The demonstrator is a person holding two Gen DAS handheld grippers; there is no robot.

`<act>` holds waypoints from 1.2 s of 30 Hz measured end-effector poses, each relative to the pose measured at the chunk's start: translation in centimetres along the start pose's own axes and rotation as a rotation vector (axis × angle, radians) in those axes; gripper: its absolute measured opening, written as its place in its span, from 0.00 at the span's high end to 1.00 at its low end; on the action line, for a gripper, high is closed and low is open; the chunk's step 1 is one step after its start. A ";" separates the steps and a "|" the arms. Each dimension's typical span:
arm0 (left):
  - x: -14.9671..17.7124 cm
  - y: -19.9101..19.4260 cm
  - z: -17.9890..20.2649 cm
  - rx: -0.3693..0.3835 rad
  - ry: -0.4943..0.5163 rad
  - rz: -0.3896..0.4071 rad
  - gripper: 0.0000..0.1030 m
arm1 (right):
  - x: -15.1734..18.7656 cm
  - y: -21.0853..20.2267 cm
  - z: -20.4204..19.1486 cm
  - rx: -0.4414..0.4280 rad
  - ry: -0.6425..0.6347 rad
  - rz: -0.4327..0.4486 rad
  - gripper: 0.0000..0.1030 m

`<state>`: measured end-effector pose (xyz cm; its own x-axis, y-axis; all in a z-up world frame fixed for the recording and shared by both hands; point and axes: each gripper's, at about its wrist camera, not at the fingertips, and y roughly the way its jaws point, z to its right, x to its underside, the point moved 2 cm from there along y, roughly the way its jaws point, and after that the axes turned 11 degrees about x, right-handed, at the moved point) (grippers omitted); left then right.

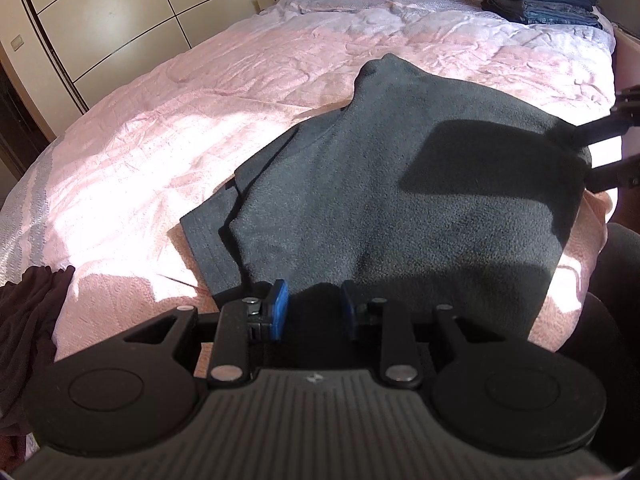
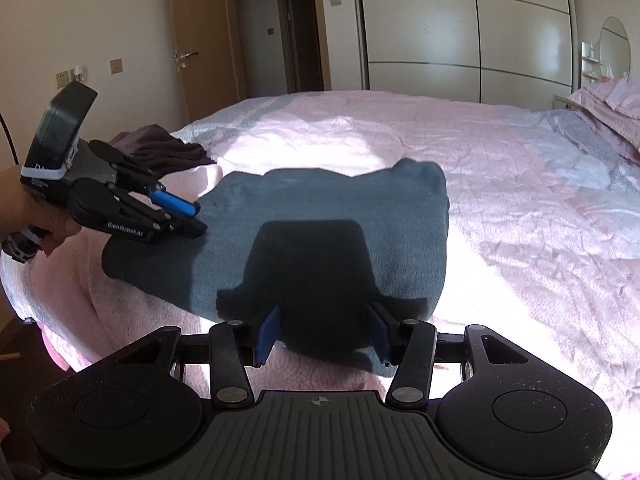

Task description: Fold clothes

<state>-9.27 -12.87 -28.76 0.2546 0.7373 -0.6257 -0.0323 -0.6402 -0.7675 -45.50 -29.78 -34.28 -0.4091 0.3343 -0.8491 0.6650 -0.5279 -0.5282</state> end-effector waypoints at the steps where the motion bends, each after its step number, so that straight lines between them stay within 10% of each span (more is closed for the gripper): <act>1: 0.0 0.0 0.0 0.001 0.000 0.000 0.75 | -0.3 -0.2 0.0 -0.003 0.001 0.013 0.50; 26: -6.6 4.8 -3.7 0.124 0.002 0.060 0.72 | -7.8 10.8 7.6 -0.029 0.005 -0.070 0.50; 36: -5.5 8.7 -6.4 0.187 -0.099 0.041 0.72 | -9.6 19.8 4.7 -0.014 -0.296 -0.165 0.50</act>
<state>-4.79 -23.82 -31.13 0.1536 0.7348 -0.6607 -0.2222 -0.6258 -0.7476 -31.33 -47.12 -36.62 -0.6744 0.1717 -0.7181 0.5825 -0.4740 -0.6603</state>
